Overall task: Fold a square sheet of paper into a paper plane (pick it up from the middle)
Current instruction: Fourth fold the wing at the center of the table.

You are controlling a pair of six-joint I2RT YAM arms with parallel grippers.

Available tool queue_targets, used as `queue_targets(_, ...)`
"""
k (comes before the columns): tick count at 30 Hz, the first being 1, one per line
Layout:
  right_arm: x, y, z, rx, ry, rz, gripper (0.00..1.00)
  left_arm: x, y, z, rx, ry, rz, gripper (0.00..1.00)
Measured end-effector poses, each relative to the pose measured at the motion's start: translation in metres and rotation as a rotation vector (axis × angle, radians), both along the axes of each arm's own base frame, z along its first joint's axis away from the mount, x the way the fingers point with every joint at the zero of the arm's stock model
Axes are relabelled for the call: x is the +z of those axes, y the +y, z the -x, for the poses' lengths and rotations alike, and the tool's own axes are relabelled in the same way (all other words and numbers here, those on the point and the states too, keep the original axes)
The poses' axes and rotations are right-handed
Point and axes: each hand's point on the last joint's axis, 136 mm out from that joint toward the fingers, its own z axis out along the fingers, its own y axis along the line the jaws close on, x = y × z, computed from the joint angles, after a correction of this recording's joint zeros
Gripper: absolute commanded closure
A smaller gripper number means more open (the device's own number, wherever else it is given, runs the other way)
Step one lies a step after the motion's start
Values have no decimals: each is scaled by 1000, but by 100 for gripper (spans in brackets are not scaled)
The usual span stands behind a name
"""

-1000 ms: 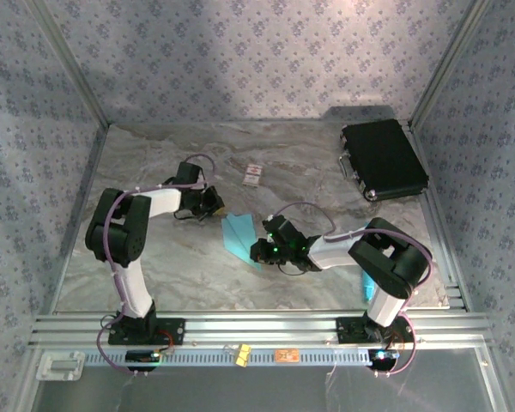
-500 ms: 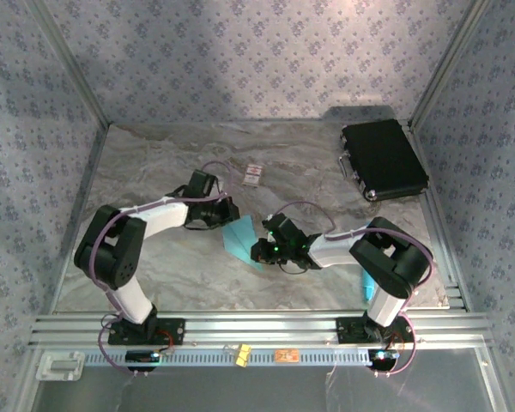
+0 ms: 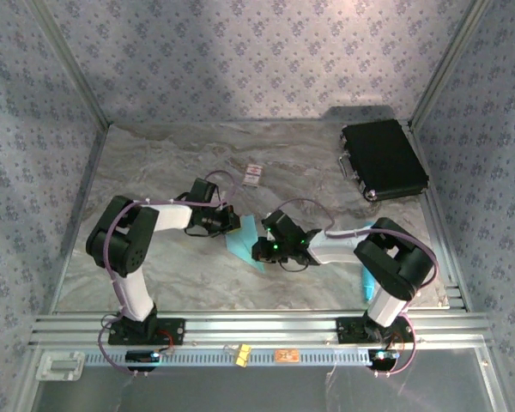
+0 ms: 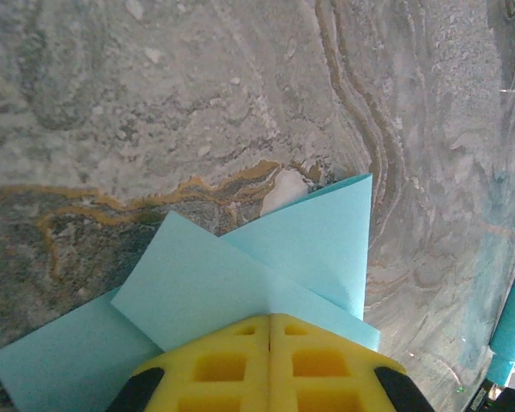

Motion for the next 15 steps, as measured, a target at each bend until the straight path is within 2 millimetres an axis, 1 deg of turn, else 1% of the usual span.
queue_targets(3,12,10,-6,9,-18,-13,99,0,0,0,-6,-7,7,96)
queue_targets(5,20,20,-16,12,-39,-22,99,0,0,0,-8,-8,9,96)
queue_targets(8,24,33,-29,13,-59,-31,98,0,1,0,-8,-9,12,96)
queue_targets(11,14,34,-33,14,-42,-19,98,1,1,-1,-8,-8,14,96)
queue_targets(13,1,31,-35,12,-18,0,98,0,1,0,-8,-8,14,96)
queue_targets(15,-7,29,-34,10,0,3,98,1,1,0,-8,-8,14,96)
